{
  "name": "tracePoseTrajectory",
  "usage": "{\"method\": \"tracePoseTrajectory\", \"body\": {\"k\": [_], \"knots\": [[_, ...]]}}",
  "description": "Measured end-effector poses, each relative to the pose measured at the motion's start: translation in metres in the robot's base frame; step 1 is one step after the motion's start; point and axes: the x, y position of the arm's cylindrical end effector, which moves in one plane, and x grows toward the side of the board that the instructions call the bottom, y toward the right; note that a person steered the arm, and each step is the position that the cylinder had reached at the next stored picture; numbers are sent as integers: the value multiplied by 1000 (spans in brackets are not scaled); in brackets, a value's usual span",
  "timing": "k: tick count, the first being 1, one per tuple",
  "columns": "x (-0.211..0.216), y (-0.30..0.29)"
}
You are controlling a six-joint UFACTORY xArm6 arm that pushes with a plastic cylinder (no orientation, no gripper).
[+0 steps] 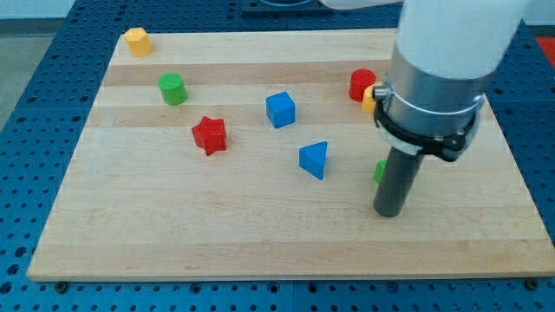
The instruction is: Push the green star towards the yellow heart
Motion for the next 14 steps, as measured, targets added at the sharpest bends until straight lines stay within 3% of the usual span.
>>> {"method": "tracePoseTrajectory", "body": {"k": [4,6,8,12,14], "knots": [[-2,37],[-3,-5],[-34,-23],[10,7],[3,18]]}}
